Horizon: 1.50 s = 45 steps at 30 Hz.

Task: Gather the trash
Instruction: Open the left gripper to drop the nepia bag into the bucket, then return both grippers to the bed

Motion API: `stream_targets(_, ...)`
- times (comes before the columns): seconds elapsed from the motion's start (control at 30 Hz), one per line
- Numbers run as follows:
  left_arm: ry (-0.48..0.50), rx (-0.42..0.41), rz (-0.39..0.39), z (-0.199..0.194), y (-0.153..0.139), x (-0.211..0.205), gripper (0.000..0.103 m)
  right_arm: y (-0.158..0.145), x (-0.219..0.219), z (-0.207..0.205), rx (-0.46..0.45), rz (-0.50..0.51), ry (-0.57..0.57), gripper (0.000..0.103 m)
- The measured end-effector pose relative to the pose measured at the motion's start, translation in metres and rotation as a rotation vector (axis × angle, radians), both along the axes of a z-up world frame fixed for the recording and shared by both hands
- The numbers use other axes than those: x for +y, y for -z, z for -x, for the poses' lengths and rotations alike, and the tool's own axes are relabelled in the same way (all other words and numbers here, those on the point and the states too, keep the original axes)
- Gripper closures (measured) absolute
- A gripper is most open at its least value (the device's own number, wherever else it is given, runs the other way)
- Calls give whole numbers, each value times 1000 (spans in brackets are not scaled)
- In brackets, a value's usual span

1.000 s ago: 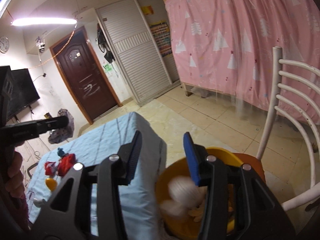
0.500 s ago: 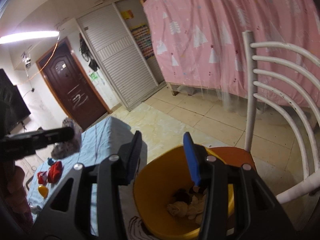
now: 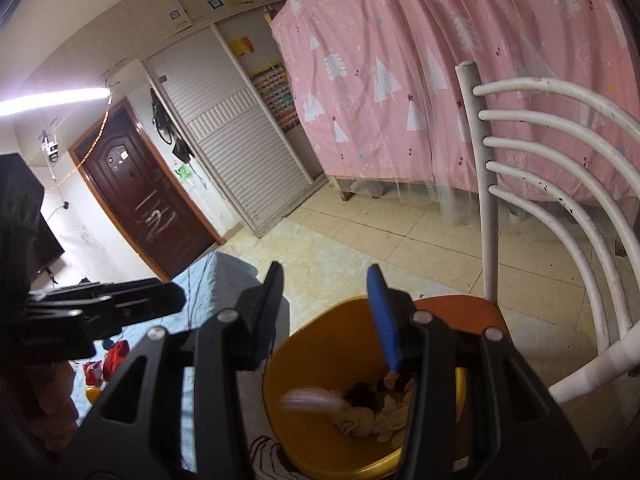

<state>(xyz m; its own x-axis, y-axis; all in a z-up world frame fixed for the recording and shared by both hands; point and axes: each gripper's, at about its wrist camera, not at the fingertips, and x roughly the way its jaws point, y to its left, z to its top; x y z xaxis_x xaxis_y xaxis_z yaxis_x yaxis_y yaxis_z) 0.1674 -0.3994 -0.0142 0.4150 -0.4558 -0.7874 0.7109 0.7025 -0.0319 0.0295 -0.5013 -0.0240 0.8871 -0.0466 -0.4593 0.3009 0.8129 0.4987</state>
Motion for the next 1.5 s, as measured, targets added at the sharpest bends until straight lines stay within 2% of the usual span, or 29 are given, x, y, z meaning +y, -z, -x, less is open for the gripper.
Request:
stream_targets(0.27,-36,-13,20,-2,-13,26,54,-6,22,-13,14,41,-64,61)
stream_targets(0.37,-51,-27,38,-2,-21,43,54,-11,35,-20,16,59,-92,57)
stream_targets(0.6,-113,-57,73,-8,-39,92,54,-29,76,-36,20,102,-162,47)
stream_targets(0.87,-223,-81,98,-22,-51,159,54,-41,125,-61,35,152,-267,42)
stream_targets(1.2,-368,-83,94,-43,-50,235,53,-50,188,-92,65,206,-405,41)
stream_targets(1.5,-468,-79,84,-51,-43,296,52,-47,239,-108,98,242,-529,41)
